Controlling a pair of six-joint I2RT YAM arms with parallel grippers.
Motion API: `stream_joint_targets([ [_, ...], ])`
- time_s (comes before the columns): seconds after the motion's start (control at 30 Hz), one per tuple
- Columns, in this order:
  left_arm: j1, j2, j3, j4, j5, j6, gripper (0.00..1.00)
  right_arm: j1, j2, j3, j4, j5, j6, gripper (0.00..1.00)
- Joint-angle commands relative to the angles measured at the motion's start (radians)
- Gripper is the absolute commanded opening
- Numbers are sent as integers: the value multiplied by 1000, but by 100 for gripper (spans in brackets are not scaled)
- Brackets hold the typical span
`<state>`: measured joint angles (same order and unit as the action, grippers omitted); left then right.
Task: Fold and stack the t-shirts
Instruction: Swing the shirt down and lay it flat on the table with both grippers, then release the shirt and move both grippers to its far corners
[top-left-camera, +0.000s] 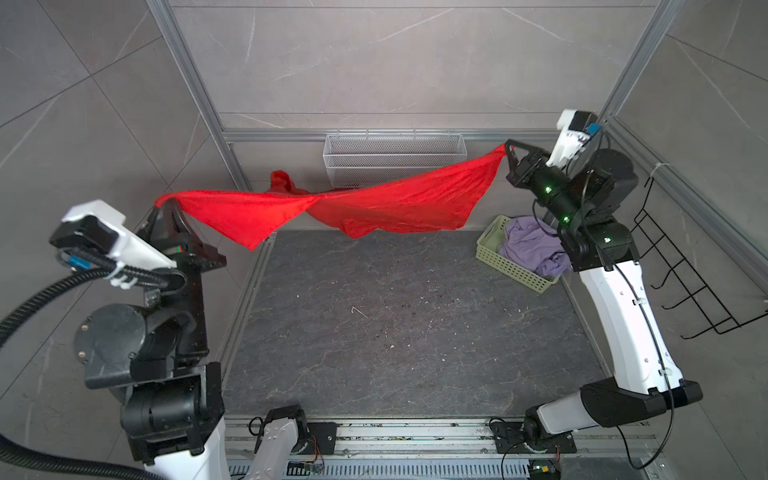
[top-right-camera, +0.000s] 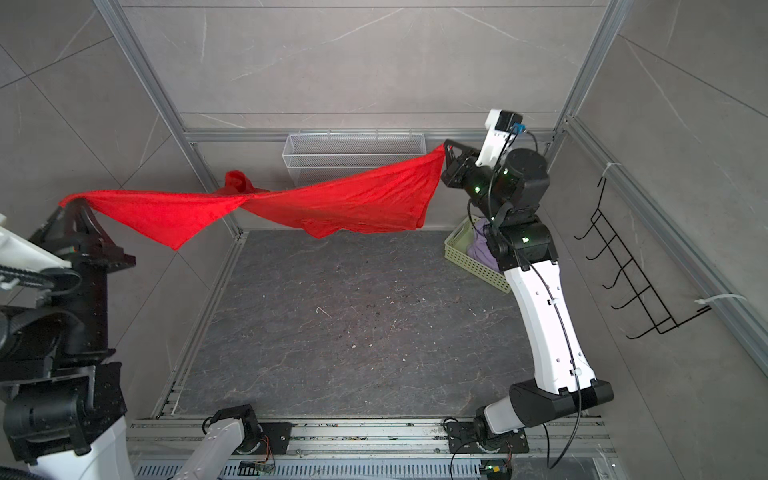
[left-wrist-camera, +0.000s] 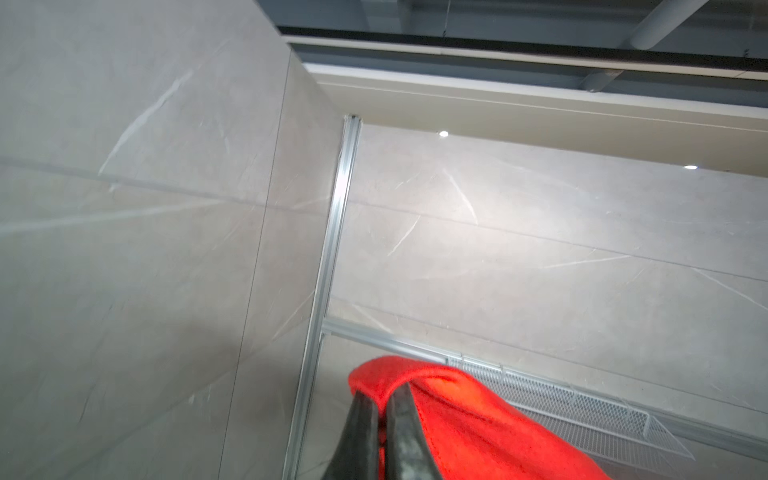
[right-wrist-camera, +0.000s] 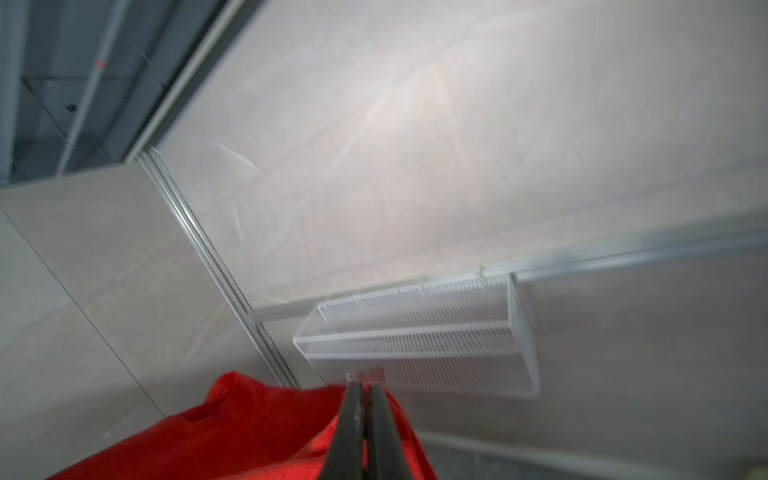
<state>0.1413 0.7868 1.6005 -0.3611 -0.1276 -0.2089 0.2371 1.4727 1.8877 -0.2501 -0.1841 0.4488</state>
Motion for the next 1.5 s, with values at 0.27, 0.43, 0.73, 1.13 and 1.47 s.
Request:
stream_joint_targets([
  [0.27, 7, -358, -579, -765, 11, -570, 0, 16, -216, -888, -90, -32, 151, 0],
  [0.43, 6, -372, -705, -845, 114, -644, 0, 41, -204, -1010, -98, -30, 192, 0],
  [0.73, 7, -317, -784, -895, 165, -653, 0, 97, -160, -1070, -164, 46, 205, 0],
  [1.13, 7, -107, -637, -810, 123, -498, 53, 99, -151, -995, -330, 255, 268, 37],
  [1.47, -18, 398, -436, -343, 413, -360, 56, 100, 66, -667, -79, 218, 259, 45],
])
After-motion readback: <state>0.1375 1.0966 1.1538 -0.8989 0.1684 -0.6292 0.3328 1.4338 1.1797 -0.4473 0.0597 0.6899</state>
